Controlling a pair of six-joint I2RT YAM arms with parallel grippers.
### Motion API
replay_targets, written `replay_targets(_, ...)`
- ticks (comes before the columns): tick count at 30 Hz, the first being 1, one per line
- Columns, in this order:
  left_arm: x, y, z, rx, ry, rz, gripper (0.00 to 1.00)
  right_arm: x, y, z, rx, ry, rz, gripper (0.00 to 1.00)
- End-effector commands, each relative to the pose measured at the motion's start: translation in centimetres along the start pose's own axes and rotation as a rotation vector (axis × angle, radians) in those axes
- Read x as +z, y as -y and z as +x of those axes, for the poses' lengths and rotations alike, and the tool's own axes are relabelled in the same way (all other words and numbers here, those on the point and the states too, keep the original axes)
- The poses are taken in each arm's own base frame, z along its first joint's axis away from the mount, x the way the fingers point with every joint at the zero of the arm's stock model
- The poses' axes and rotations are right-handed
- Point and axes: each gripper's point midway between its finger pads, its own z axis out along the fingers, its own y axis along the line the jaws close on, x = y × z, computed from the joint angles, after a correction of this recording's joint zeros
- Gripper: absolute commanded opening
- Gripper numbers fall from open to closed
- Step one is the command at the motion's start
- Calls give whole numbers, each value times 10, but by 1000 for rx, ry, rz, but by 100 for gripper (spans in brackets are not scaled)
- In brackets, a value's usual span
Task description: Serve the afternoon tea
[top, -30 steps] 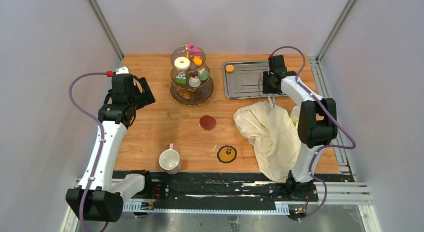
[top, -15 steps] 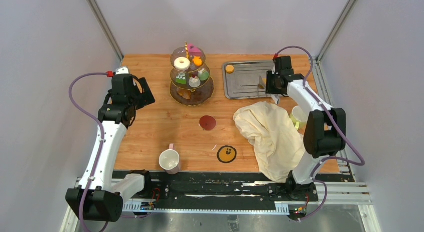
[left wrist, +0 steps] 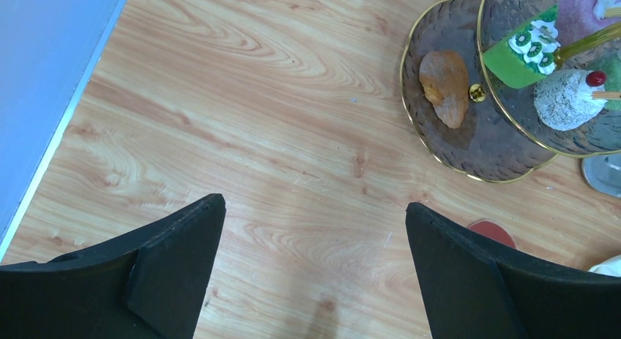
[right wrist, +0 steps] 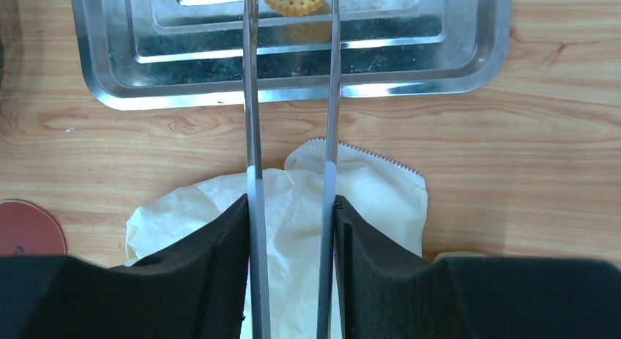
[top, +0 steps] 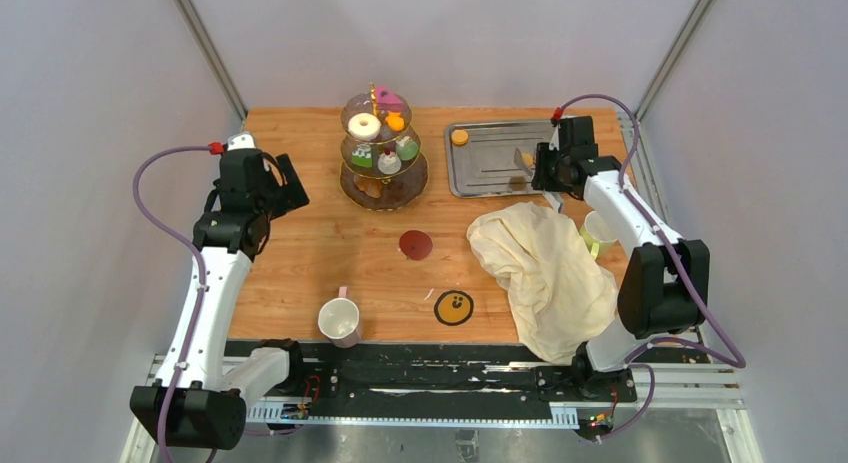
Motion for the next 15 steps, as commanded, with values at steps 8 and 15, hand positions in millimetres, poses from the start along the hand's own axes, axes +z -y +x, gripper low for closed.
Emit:
replay_targets(8, -9, -3, -9, -18, 43, -3, 98, -27, -38, -18, -19, 85, -117, 11)
replay_targets(15, -9, -4, -8, -19, 43, -6, 98, -34, -117, -7, -131, 72, -284, 12)
